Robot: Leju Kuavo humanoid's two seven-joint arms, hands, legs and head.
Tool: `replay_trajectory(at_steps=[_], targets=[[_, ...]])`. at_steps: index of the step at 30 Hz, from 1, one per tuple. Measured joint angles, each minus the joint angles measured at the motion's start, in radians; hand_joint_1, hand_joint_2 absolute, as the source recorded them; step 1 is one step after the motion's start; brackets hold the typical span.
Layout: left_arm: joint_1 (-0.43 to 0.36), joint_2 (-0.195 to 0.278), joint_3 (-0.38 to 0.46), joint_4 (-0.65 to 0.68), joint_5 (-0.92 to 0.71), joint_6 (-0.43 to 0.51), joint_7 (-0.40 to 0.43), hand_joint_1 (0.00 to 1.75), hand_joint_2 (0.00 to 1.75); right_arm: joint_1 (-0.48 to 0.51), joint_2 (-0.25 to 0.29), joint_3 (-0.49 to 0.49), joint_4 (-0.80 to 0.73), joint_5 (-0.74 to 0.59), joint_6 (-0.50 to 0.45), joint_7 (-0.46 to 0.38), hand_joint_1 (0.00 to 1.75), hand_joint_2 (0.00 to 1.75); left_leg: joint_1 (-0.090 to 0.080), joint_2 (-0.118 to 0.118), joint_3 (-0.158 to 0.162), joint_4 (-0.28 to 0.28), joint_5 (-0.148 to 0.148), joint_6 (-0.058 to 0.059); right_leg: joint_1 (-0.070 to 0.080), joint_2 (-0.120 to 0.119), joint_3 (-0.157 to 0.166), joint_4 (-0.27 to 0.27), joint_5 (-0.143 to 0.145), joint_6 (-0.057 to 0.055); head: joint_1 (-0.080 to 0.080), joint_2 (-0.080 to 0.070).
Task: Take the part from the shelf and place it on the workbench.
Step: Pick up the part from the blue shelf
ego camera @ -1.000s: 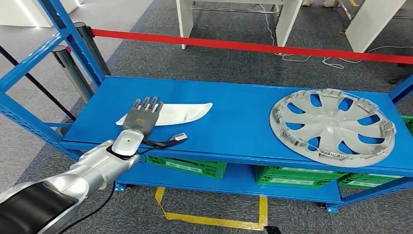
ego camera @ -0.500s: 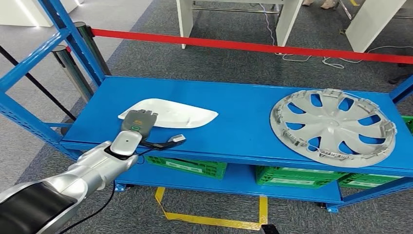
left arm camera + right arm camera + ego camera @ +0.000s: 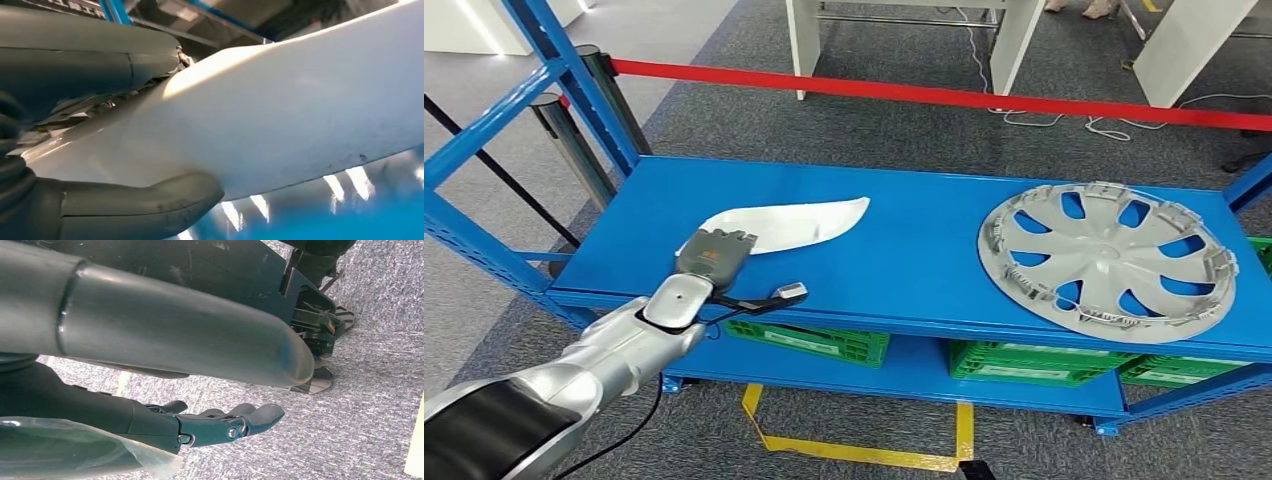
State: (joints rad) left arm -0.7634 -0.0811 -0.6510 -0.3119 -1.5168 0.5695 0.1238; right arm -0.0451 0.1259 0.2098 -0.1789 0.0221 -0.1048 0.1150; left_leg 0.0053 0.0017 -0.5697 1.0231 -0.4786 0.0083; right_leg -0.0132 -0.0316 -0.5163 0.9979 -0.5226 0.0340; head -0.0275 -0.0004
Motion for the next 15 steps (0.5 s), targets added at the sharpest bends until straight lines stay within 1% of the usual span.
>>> replay_trajectory(at_steps=[2,3,6,9,12,13,15], targets=[[0.021,0.002,0.022,-0.026,0.017,0.077,-0.051,1.75,1.75,0.000,0.000,0.000,0.000,0.000,-0.003,0.000,0.00,0.00,0.000,0.000,0.000,0.000,0.000,0.000,0.000,0.000,0.000,0.000,0.000,0.000,0.000,0.000],[0.041,0.005,0.038,-0.060,0.026,0.099,-0.084,1.75,1.75,0.000,0.000,0.000,0.000,0.000,-0.006,0.000,0.00,0.00,0.000,0.000,0.000,0.000,0.000,0.000,0.000,0.000,0.000,0.000,0.000,0.000,0.000,0.000],[0.124,-0.001,0.138,-0.240,0.082,0.121,-0.240,1.75,1.75,0.001,0.000,-0.001,0.000,-0.003,-0.018,0.000,0.00,0.00,0.000,0.000,-0.001,0.000,0.000,0.000,-0.001,0.000,-0.001,0.000,0.000,0.000,0.000,0.000],[0.188,-0.047,0.293,-0.389,0.174,0.126,-0.441,1.75,1.75,0.002,0.000,-0.001,0.000,-0.008,-0.027,0.000,0.00,0.00,0.000,0.001,-0.001,0.000,0.000,0.000,-0.001,0.001,-0.002,0.000,0.000,0.000,0.000,0.000],[0.240,-0.121,0.456,-0.487,0.350,0.129,-0.663,1.75,1.75,0.004,0.000,-0.002,0.000,-0.015,-0.032,0.000,0.00,0.00,-0.001,0.001,-0.001,0.000,-0.001,0.000,-0.001,0.001,-0.002,0.000,0.000,0.000,0.000,0.000],[0.262,-0.142,0.488,-0.517,0.423,0.129,-0.711,1.75,1.75,0.004,0.000,-0.002,0.000,-0.016,-0.032,0.000,0.00,0.00,-0.001,0.001,-0.001,0.000,-0.001,0.000,-0.001,0.002,-0.001,0.000,0.000,0.000,0.000,0.000],[0.328,-0.163,0.503,-0.599,0.563,0.130,-0.758,1.75,1.75,0.007,0.000,-0.003,0.000,-0.016,-0.033,0.003,0.00,0.00,-0.002,0.002,-0.001,0.000,-0.001,0.000,-0.001,0.003,-0.001,0.000,0.000,0.000,0.000,0.000]])
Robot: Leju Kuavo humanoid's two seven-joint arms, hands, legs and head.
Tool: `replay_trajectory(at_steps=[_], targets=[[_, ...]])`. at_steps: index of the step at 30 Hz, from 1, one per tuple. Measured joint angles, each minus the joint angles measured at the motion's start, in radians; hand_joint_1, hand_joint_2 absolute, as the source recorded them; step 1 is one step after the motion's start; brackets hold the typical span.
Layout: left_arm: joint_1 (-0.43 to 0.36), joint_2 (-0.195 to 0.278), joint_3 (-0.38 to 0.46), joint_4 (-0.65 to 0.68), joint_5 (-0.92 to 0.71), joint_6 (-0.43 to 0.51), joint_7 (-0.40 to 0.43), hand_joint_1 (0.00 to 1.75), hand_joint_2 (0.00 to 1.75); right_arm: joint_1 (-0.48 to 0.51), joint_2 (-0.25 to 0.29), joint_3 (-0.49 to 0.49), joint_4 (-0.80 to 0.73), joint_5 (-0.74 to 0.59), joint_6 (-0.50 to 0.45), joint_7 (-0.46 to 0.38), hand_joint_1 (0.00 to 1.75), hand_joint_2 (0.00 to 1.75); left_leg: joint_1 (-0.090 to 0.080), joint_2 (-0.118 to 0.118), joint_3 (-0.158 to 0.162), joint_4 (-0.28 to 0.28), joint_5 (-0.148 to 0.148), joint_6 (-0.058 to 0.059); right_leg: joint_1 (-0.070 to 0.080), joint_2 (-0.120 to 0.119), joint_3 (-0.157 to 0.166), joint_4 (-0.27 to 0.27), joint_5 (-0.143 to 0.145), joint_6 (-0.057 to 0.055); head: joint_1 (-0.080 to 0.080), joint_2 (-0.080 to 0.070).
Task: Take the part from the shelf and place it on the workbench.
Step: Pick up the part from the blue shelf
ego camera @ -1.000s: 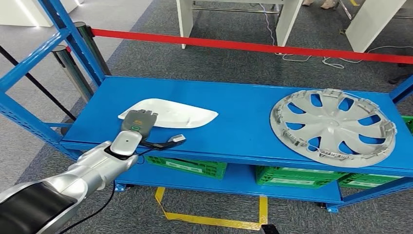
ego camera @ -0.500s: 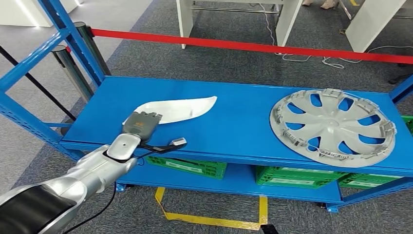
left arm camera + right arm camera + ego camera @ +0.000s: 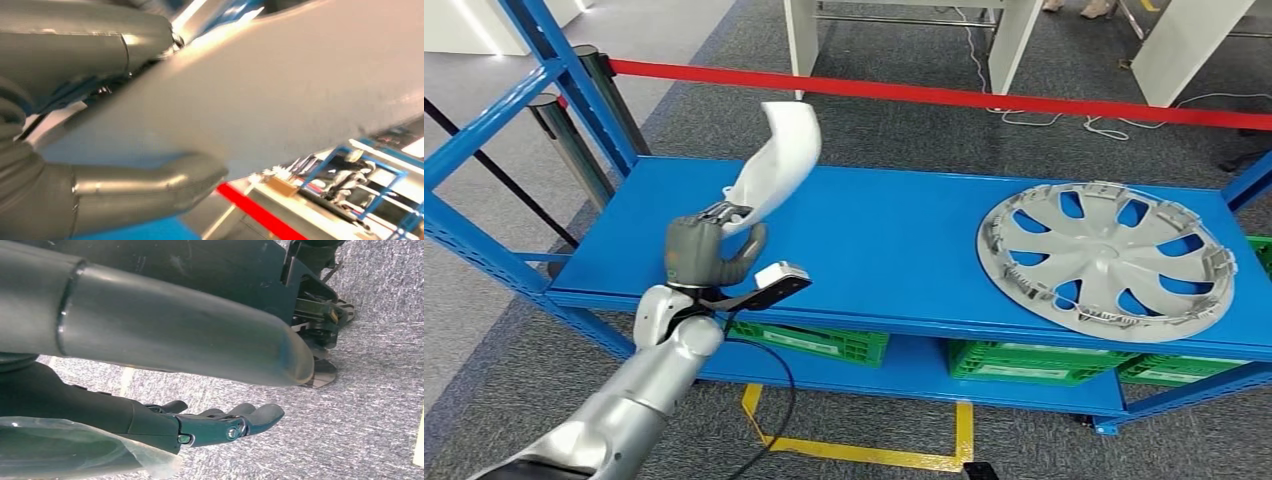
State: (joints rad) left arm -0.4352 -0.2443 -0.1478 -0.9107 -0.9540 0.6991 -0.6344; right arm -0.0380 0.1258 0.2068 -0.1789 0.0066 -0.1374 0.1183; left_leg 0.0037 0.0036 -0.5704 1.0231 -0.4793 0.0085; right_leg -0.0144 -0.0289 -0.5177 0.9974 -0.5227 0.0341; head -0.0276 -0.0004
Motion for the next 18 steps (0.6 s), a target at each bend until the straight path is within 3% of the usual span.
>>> replay_trajectory(at_steps=[4,7,10,12,14,15,16,17,18], targets=[[0.195,-0.002,-0.076,-0.257,0.237,0.002,-0.029,1.75,1.75,0.012,-0.001,-0.002,0.002,0.005,-0.003,0.023,0.00,0.00,0.000,0.000,0.000,0.000,-0.001,0.000,0.000,-0.001,-0.001,0.000,-0.001,0.000,0.000,0.000],[0.290,0.001,-0.131,-0.393,0.288,0.002,-0.030,1.75,1.75,0.017,-0.001,-0.002,0.003,0.005,-0.008,0.032,0.00,0.00,-0.001,-0.001,-0.002,0.002,-0.001,0.002,-0.001,-0.003,-0.001,-0.003,0.001,0.003,0.000,0.000],[0.344,0.006,-0.172,-0.490,0.425,-0.025,-0.032,1.75,1.75,0.019,0.000,-0.006,0.004,-0.005,-0.017,0.048,0.00,0.00,-0.001,0.000,0.011,-0.028,0.018,0.023,-0.006,0.000,0.004,-0.017,0.007,0.019,0.000,0.000],[0.385,0.012,-0.205,-0.554,0.552,-0.072,-0.029,1.75,1.75,0.023,-0.001,-0.011,0.005,0.001,-0.038,0.059,0.00,0.00,0.005,0.001,0.021,-0.062,0.038,0.034,-0.006,0.013,-0.018,0.032,-0.037,0.020,0.003,0.000],[0.431,0.023,-0.240,-0.601,0.623,-0.110,-0.034,1.75,1.75,0.029,-0.005,-0.012,0.007,0.022,-0.071,0.042,0.00,0.00,0.005,-0.001,0.017,-0.067,0.044,0.037,-0.007,0.023,-0.070,0.153,-0.105,0.021,0.005,0.000],[0.457,0.031,-0.256,-0.618,0.642,-0.119,-0.042,1.75,1.75,0.032,-0.007,-0.012,0.008,0.032,-0.091,0.023,0.00,0.00,0.005,-0.001,0.014,-0.065,0.045,0.036,-0.008,0.025,-0.092,0.206,-0.123,0.025,0.004,0.000],[0.482,0.041,-0.271,-0.631,0.657,-0.122,-0.050,1.75,1.75,0.035,-0.008,-0.012,0.009,0.037,-0.112,0.002,0.00,0.00,0.006,-0.002,0.012,-0.062,0.045,0.034,-0.011,0.025,-0.101,0.232,-0.123,0.029,0.004,0.000],[0.505,0.051,-0.286,-0.643,0.670,-0.121,-0.057,1.75,1.75,0.038,-0.010,-0.012,0.010,0.039,-0.134,-0.022,0.00,0.00,0.009,-0.002,0.009,-0.058,0.045,0.031,-0.015,0.025,-0.093,0.220,-0.104,0.034,0.004,0.000],[0.525,0.060,-0.300,-0.654,0.678,-0.118,-0.061,1.75,1.75,0.040,-0.012,-0.012,0.010,0.039,-0.157,-0.045,0.00,0.00,0.012,-0.003,0.005,-0.052,0.044,0.024,-0.020,0.025,-0.067,0.171,-0.071,0.040,0.004,0.000]])
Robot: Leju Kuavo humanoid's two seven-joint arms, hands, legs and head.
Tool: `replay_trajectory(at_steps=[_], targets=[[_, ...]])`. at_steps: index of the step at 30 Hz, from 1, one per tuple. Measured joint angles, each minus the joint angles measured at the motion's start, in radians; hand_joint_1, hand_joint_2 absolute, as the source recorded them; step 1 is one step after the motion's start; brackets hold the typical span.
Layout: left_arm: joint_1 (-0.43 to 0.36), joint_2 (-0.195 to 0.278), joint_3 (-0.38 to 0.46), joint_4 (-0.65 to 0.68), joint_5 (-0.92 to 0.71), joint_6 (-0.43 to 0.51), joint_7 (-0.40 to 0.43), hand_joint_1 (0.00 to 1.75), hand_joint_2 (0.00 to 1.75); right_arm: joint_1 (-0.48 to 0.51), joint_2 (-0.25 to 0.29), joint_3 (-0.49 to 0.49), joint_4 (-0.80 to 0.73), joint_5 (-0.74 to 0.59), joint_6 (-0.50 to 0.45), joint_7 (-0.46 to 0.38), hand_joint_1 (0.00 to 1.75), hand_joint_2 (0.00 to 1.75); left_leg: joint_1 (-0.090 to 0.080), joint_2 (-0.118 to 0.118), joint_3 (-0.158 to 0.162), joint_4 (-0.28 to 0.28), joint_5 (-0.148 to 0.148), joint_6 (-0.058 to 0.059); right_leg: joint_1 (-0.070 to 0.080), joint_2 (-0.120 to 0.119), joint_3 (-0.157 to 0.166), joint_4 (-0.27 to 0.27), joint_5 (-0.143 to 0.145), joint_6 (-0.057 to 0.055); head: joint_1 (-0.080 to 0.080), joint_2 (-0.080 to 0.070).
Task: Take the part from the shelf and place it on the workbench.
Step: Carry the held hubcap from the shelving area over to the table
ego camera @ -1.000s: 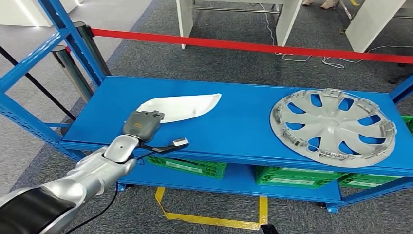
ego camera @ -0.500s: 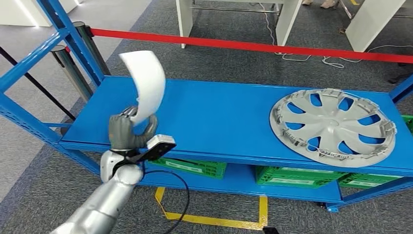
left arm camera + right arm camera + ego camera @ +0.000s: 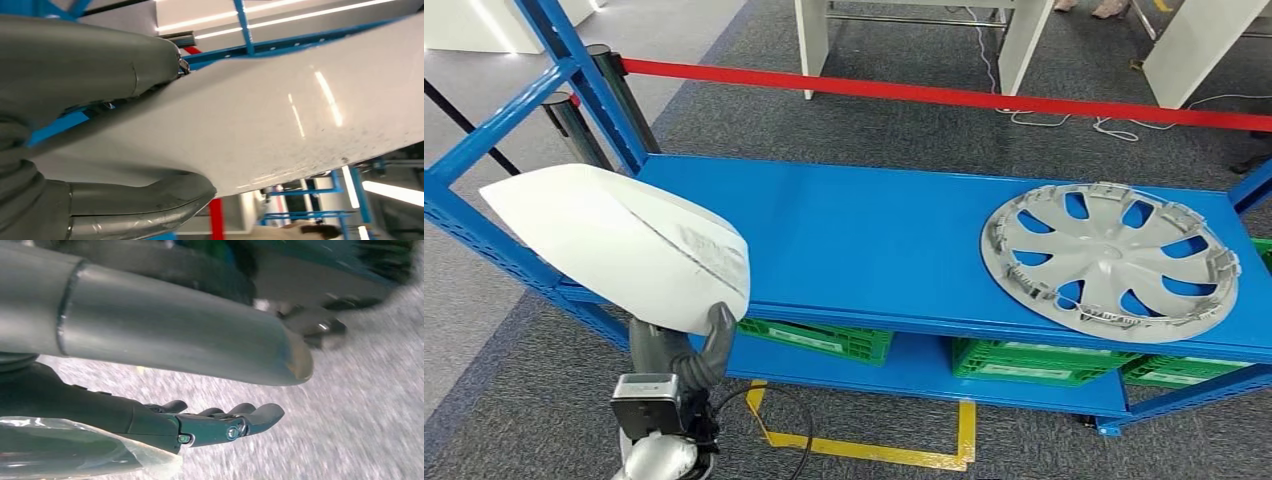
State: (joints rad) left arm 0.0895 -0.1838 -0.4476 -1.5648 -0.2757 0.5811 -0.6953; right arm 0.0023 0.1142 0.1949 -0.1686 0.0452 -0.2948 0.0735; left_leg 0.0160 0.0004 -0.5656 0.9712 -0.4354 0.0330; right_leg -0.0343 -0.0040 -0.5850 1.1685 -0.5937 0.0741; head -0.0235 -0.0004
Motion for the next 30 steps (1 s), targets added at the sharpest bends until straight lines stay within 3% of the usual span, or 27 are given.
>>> replay_trajectory(at_steps=[1,3,7,9,11,12,13,14,15,17,19,21,23,24,26,27,28,30], targets=[[0.016,0.010,-0.013,-0.011,0.005,0.006,-0.002,1.75,1.75,0.001,-0.001,0.000,0.000,0.000,-0.023,-0.022,0.00,0.00,0.004,-0.001,-0.006,0.010,-0.002,-0.009,-0.005,0.002,0.034,-0.065,0.024,0.008,0.001,0.000],[0.042,0.030,-0.034,-0.033,0.011,0.023,-0.004,1.75,1.75,0.000,-0.004,0.000,0.001,0.004,-0.061,-0.053,0.00,0.00,0.005,-0.006,-0.021,0.034,-0.007,-0.027,-0.008,0.013,0.083,-0.150,0.053,0.008,0.005,0.000],[0.070,0.062,-0.057,-0.059,0.015,0.037,-0.004,1.75,1.75,0.000,-0.006,0.000,0.005,0.015,-0.079,-0.064,0.00,0.00,0.005,-0.012,-0.042,0.064,-0.009,-0.047,-0.005,0.015,0.066,-0.141,0.050,-0.029,0.001,0.000],[0.076,0.073,-0.064,-0.067,0.015,0.038,-0.004,1.75,1.75,-0.001,-0.007,0.000,0.006,0.017,-0.081,-0.065,0.00,0.00,0.007,-0.010,-0.064,0.118,-0.063,-0.052,-0.002,0.008,0.050,-0.139,0.060,-0.047,-0.006,0.000],[0.078,0.080,-0.069,-0.072,0.015,0.038,-0.004,1.75,1.75,-0.001,-0.007,0.000,0.006,0.018,-0.083,-0.066,0.00,0.00,0.007,-0.008,-0.102,0.240,-0.151,-0.052,0.005,0.002,0.036,-0.138,0.073,-0.062,-0.014,0.000],[0.079,0.084,-0.071,-0.074,0.015,0.038,-0.004,1.75,1.75,-0.001,-0.007,0.000,0.006,0.018,-0.083,-0.066,0.00,0.00,0.006,-0.008,-0.114,0.298,-0.182,-0.050,0.010,-0.001,0.028,-0.138,0.080,-0.067,-0.016,0.000],[0.080,0.087,-0.073,-0.074,0.015,0.038,-0.004,1.75,1.75,-0.001,-0.008,0.000,0.007,0.018,-0.083,-0.066,0.00,0.00,0.005,-0.007,-0.114,0.330,-0.194,-0.047,0.015,-0.004,0.019,-0.137,0.087,-0.069,-0.016,0.000],[0.081,0.090,-0.074,-0.075,0.015,0.038,-0.004,1.75,1.75,-0.001,-0.008,0.000,0.007,0.018,-0.083,-0.066,0.00,0.00,0.003,-0.008,-0.097,0.327,-0.188,-0.042,0.019,-0.006,0.011,-0.137,0.093,-0.070,-0.016,0.000],[0.081,0.091,-0.075,-0.076,0.015,0.038,-0.004,1.75,1.75,-0.001,-0.008,0.000,0.008,0.018,-0.083,-0.066,0.00,0.00,0.001,-0.008,-0.064,0.286,-0.166,-0.034,0.023,-0.007,0.005,-0.137,0.099,-0.070,-0.016,0.000],[0.081,0.093,-0.076,-0.080,0.015,0.038,-0.004,1.75,1.75,-0.002,-0.008,0.000,0.008,0.018,-0.083,-0.066,0.00,0.00,-0.007,-0.007,0.028,0.147,-0.123,-0.015,0.029,-0.007,-0.005,-0.137,0.110,-0.069,-0.016,0.000],[0.080,0.094,-0.077,-0.085,0.016,0.038,-0.004,1.75,1.75,-0.002,-0.008,0.000,0.008,0.021,-0.084,-0.066,0.00,0.00,-0.017,-0.007,0.078,0.054,-0.108,-0.008,0.028,-0.007,-0.013,-0.138,0.123,-0.061,-0.016,0.000],[0.081,0.095,-0.078,-0.089,0.020,0.035,-0.004,1.75,1.75,-0.002,-0.008,0.005,0.009,0.038,-0.084,-0.073,0.00,0.00,-0.022,-0.007,0.075,0.037,-0.099,-0.010,0.024,-0.008,-0.018,-0.141,0.137,-0.047,-0.016,0.000],[0.077,0.096,-0.079,-0.093,0.029,0.022,-0.004,1.75,1.75,-0.003,-0.013,0.022,0.009,0.067,-0.078,-0.089,0.00,0.00,-0.021,-0.004,0.065,0.024,-0.078,-0.004,0.021,-0.005,-0.030,-0.131,0.123,-0.036,-0.015,0.000],[0.074,0.096,-0.081,-0.095,0.033,0.012,-0.004,1.75,1.75,-0.004,-0.017,0.032,0.010,0.078,-0.072,-0.099,0.00,0.00,-0.020,-0.002,0.056,0.018,-0.066,0.002,0.021,-0.003,-0.042,-0.105,0.092,-0.033,-0.014,0.000],[0.065,0.098,-0.086,-0.099,0.043,-0.012,-0.005,1.75,1.75,-0.008,-0.029,0.046,0.010,0.085,-0.060,-0.124,0.00,0.00,-0.020,0.000,0.031,0.015,-0.044,0.010,0.021,0.000,-0.075,0.000,-0.003,-0.029,-0.013,0.000],[0.061,0.099,-0.089,-0.100,0.047,-0.026,-0.005,1.75,1.75,-0.012,-0.035,0.050,0.010,0.082,-0.051,-0.137,0.00,0.00,-0.021,0.000,0.017,0.016,-0.033,0.012,0.021,0.001,-0.087,0.060,-0.037,-0.027,-0.013,0.000],[0.058,0.100,-0.091,-0.100,0.049,-0.038,-0.005,1.75,1.75,-0.016,-0.041,0.052,0.010,0.077,-0.037,-0.150,0.00,0.00,-0.022,0.000,0.002,0.017,-0.022,0.012,0.021,0.001,-0.088,0.102,-0.049,-0.025,-0.013,0.000],[0.056,0.100,-0.096,-0.100,0.052,-0.059,-0.005,1.75,1.75,-0.023,-0.050,0.054,0.010,0.068,-0.002,-0.174,0.00,0.00,-0.024,0.000,-0.026,0.020,-0.003,0.009,0.021,0.001,-0.048,0.091,-0.011,-0.024,-0.013,0.000]])
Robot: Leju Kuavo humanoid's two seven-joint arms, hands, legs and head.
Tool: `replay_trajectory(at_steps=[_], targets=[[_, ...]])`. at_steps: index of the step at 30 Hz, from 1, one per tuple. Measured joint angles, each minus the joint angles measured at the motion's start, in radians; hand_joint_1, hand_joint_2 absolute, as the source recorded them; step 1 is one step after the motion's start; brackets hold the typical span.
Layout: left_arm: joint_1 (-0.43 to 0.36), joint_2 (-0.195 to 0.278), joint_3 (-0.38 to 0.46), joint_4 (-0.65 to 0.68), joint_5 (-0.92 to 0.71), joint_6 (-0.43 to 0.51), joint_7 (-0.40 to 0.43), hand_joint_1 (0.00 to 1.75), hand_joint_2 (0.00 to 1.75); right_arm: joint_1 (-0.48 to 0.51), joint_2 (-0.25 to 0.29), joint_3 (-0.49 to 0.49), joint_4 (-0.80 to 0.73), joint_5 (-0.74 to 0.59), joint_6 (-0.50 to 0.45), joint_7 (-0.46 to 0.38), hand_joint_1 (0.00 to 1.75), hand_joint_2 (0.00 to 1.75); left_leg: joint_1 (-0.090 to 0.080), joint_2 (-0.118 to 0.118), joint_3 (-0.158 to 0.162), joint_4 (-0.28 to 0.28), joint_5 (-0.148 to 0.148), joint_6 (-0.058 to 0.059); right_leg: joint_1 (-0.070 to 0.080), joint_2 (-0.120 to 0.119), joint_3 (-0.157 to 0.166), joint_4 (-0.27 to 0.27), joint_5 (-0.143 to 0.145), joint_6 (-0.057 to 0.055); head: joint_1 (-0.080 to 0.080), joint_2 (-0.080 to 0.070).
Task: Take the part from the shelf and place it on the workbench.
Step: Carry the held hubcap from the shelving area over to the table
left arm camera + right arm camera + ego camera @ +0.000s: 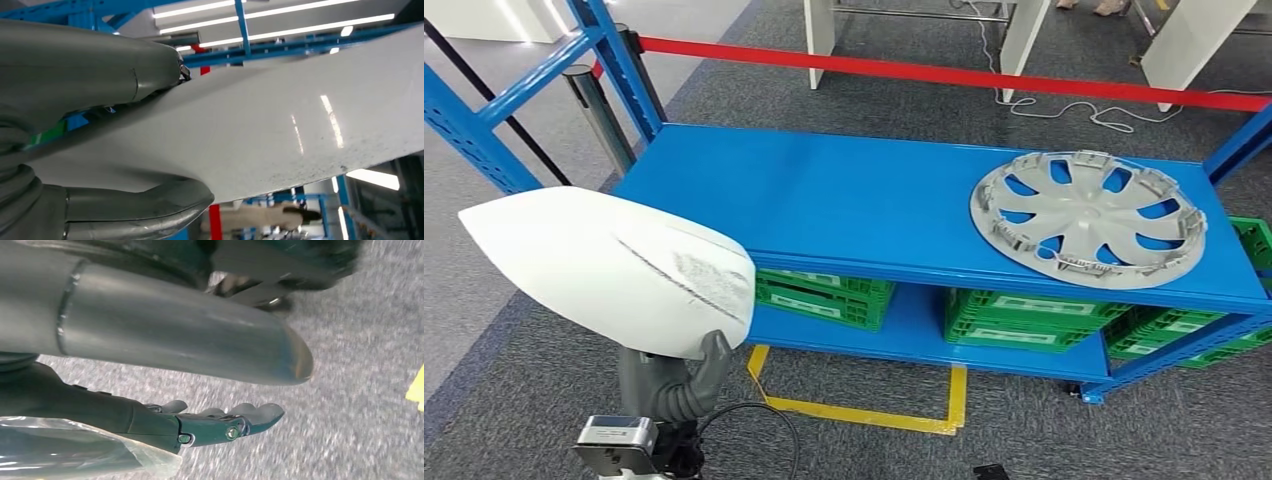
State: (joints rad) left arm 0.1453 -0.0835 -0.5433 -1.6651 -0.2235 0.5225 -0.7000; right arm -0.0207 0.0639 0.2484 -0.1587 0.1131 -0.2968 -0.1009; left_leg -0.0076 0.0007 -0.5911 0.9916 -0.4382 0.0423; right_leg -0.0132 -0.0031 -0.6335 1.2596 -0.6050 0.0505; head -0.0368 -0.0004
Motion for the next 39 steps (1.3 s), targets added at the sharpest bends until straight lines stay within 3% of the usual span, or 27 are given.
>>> replay_trajectory(at_steps=[2,4,5,7,8,10,12,13,14,15,16,17,19,20,22,23,25,27,28,29,30,32,34,35,37,38,39], targets=[[0.000,0.001,-0.006,0.000,0.002,-0.015,0.000,1.75,1.75,-0.009,-0.007,0.002,0.000,0.002,0.024,-0.022,0.00,0.00,-0.001,-0.001,-0.023,0.006,0.018,-0.006,0.000,0.001,0.099,-0.130,0.044,-0.002,0.000,0.000],[-0.001,0.003,-0.015,-0.003,-0.001,-0.013,0.000,1.75,1.75,-0.023,-0.011,0.003,-0.001,0.010,0.015,-0.033,0.00,0.00,-0.003,0.000,-0.039,0.014,0.035,-0.016,0.003,0.004,0.179,-0.257,0.042,-0.010,0.000,0.000],[-0.001,0.005,-0.022,-0.005,-0.007,-0.004,0.000,1.75,1.75,-0.031,-0.012,0.004,-0.002,0.013,-0.001,-0.035,0.00,0.00,-0.004,0.000,-0.044,0.017,0.043,-0.021,0.005,0.005,0.191,-0.283,0.034,-0.014,0.000,0.000],[0.000,0.010,-0.037,-0.013,-0.031,0.025,0.000,1.75,1.75,-0.046,-0.012,0.004,-0.003,0.015,-0.043,-0.035,0.00,0.00,-0.002,-0.001,-0.049,0.020,0.055,-0.031,0.006,0.003,0.180,-0.288,0.041,-0.029,0.000,0.000],[0.003,0.014,-0.043,-0.019,-0.042,0.041,0.002,1.75,1.75,-0.054,-0.012,0.004,-0.004,0.015,-0.060,-0.035,0.00,0.00,-0.001,-0.002,-0.054,0.030,0.042,-0.037,0.006,0.001,0.174,-0.288,0.049,-0.037,-0.001,0.000],[0.010,0.024,-0.052,-0.035,-0.056,0.069,0.013,1.75,1.75,-0.069,-0.012,0.002,-0.008,0.009,-0.086,-0.033,0.00,0.00,0.003,-0.004,-0.073,0.101,-0.038,-0.048,0.004,-0.005,0.155,-0.290,0.069,-0.053,-0.005,0.000],[0.019,0.037,-0.055,-0.051,-0.057,0.088,0.029,1.75,1.75,-0.079,-0.012,-0.005,-0.011,-0.006,-0.105,-0.033,0.00,0.00,0.008,-0.004,-0.095,0.224,-0.136,-0.056,0.006,-0.008,0.133,-0.288,0.090,-0.059,-0.008,0.000],[0.024,0.043,-0.055,-0.058,-0.055,0.095,0.036,1.75,1.75,-0.081,-0.013,-0.011,-0.013,-0.015,-0.112,-0.035,0.00,0.00,0.009,-0.004,-0.098,0.274,-0.157,-0.058,0.007,-0.010,0.120,-0.285,0.101,-0.059,-0.009,0.000],[0.029,0.049,-0.055,-0.063,-0.053,0.099,0.039,1.75,1.75,-0.082,-0.013,-0.017,-0.014,-0.021,-0.117,-0.038,0.00,0.00,0.011,-0.003,-0.089,0.299,-0.155,-0.059,0.008,-0.012,0.106,-0.280,0.111,-0.058,-0.009,0.000],[0.033,0.053,-0.055,-0.069,-0.051,0.102,0.041,1.75,1.75,-0.082,-0.014,-0.022,-0.016,-0.025,-0.119,-0.040,0.00,0.00,0.012,-0.003,-0.065,0.289,-0.136,-0.058,0.009,-0.014,0.091,-0.275,0.120,-0.057,-0.009,0.000],[0.035,0.056,-0.055,-0.074,-0.050,0.103,0.041,1.75,1.75,-0.083,-0.014,-0.026,-0.017,-0.027,-0.120,-0.041,0.00,0.00,0.012,-0.003,-0.024,0.242,-0.109,-0.056,0.010,-0.015,0.074,-0.269,0.129,-0.056,-0.009,0.000],[0.037,0.058,-0.055,-0.078,-0.048,0.104,0.041,1.75,1.75,-0.083,-0.014,-0.030,-0.019,-0.027,-0.120,-0.043,0.00,0.00,0.012,-0.004,0.025,0.172,-0.092,-0.053,0.010,-0.015,0.060,-0.263,0.136,-0.053,-0.009,0.000],[0.037,0.061,-0.055,-0.086,-0.044,0.099,0.041,1.75,1.75,-0.085,-0.014,-0.033,-0.022,-0.025,-0.118,-0.047,0.00,0.00,0.008,-0.004,0.105,0.041,-0.090,-0.045,0.011,-0.015,0.042,-0.256,0.151,-0.045,-0.008,0.000],[0.036,0.062,-0.055,-0.088,-0.041,0.093,0.041,1.75,1.75,-0.085,-0.014,-0.033,-0.023,-0.020,-0.117,-0.047,0.00,0.00,0.005,-0.005,0.120,0.007,-0.097,-0.041,0.011,-0.015,0.035,-0.256,0.159,-0.038,-0.008,0.000],[0.033,0.066,-0.057,-0.089,-0.037,0.075,0.041,1.75,1.75,-0.086,-0.014,-0.034,-0.023,-0.005,-0.117,-0.037,0.00,0.00,0.000,-0.004,0.114,-0.009,-0.089,-0.027,0.007,-0.015,0.026,-0.257,0.177,-0.024,-0.008,0.000],[0.029,0.067,-0.058,-0.089,-0.037,0.064,0.041,1.75,1.75,-0.085,-0.014,-0.033,-0.023,0.005,-0.116,-0.028,0.00,0.00,-0.001,-0.002,0.106,-0.013,-0.078,-0.018,0.004,-0.013,0.019,-0.253,0.172,-0.018,-0.008,0.000],[0.015,0.066,-0.065,-0.088,-0.038,0.037,0.039,1.75,1.75,-0.085,-0.014,-0.031,-0.023,0.026,-0.114,-0.008,0.00,0.00,0.000,0.002,0.082,-0.020,-0.052,0.000,0.002,-0.007,-0.007,-0.200,0.107,-0.011,-0.003,0.000],[-0.004,0.064,-0.074,-0.085,-0.039,0.014,0.037,1.75,1.75,-0.086,-0.014,-0.029,-0.023,0.040,-0.112,0.008,0.00,0.00,-0.002,0.003,0.048,-0.019,-0.026,0.008,0.002,-0.002,-0.042,-0.080,0.004,-0.008,0.002,0.000],[-0.011,0.063,-0.078,-0.083,-0.039,0.007,0.037,1.75,1.75,-0.087,-0.015,-0.029,-0.023,0.042,-0.112,0.012,0.00,0.00,-0.004,0.003,0.030,-0.018,-0.012,0.009,0.002,-0.001,-0.051,-0.019,-0.024,-0.007,0.003,0.000],[-0.016,0.063,-0.080,-0.080,-0.039,0.002,0.037,1.75,1.75,-0.087,-0.015,-0.029,-0.023,0.043,-0.111,0.015,0.00,0.00,-0.006,0.003,0.012,-0.017,0.001,0.009,0.002,0.000,-0.050,0.022,-0.026,-0.007,0.003,0.000],[-0.021,0.063,-0.082,-0.078,-0.039,0.000,0.037,1.75,1.75,-0.087,-0.015,-0.028,-0.023,0.043,-0.111,0.016,0.00,0.00,-0.007,0.004,-0.006,-0.016,0.015,0.008,0.003,0.000,-0.032,0.029,-0.003,-0.008,0.003,0.000],[-0.027,0.062,-0.085,-0.074,-0.039,-0.002,0.037,1.75,1.75,-0.088,-0.017,-0.028,-0.023,0.044,-0.110,0.018,0.00,0.00,-0.007,0.003,-0.038,-0.010,0.039,0.004,0.004,0.000,0.054,-0.058,0.054,-0.012,0.003,0.000],[-0.032,0.059,-0.087,-0.073,-0.039,-0.003,0.037,1.75,1.75,-0.093,-0.018,-0.028,-0.024,0.044,-0.110,0.018,0.00,0.00,-0.010,0.003,-0.064,0.000,0.059,-0.003,0.006,0.000,0.174,-0.221,0.050,-0.019,0.003,0.000],[-0.033,0.058,-0.088,-0.072,-0.038,-0.004,0.037,1.75,1.75,-0.095,-0.019,-0.028,-0.024,0.044,-0.110,0.017,0.00,0.00,-0.010,0.004,-0.070,0.004,0.069,-0.008,0.008,0.001,0.210,-0.279,0.035,-0.022,0.002,0.000],[-0.036,0.057,-0.089,-0.071,-0.038,-0.006,0.037,1.75,1.75,-0.096,-0.020,-0.028,-0.024,0.043,-0.106,0.015,0.00,0.00,-0.009,0.005,-0.076,0.005,0.088,-0.018,0.011,0.001,0.222,-0.318,0.024,-0.031,0.000,0.000],[-0.036,0.057,-0.089,-0.070,-0.038,-0.009,0.037,1.75,1.75,-0.094,-0.020,-0.029,-0.024,0.042,-0.103,0.013,0.00,0.00,-0.007,0.004,-0.079,0.007,0.087,-0.024,0.011,-0.001,0.213,-0.315,0.032,-0.037,0.000,0.000],[-0.037,0.057,-0.089,-0.069,-0.038,-0.012,0.037,1.75,1.75,-0.092,-0.020,-0.029,-0.024,0.041,-0.101,0.010,0.00,0.00,-0.004,0.003,-0.083,0.019,0.066,-0.031,0.010,-0.004,0.205,-0.315,0.042,-0.045,-0.001,0.000]])
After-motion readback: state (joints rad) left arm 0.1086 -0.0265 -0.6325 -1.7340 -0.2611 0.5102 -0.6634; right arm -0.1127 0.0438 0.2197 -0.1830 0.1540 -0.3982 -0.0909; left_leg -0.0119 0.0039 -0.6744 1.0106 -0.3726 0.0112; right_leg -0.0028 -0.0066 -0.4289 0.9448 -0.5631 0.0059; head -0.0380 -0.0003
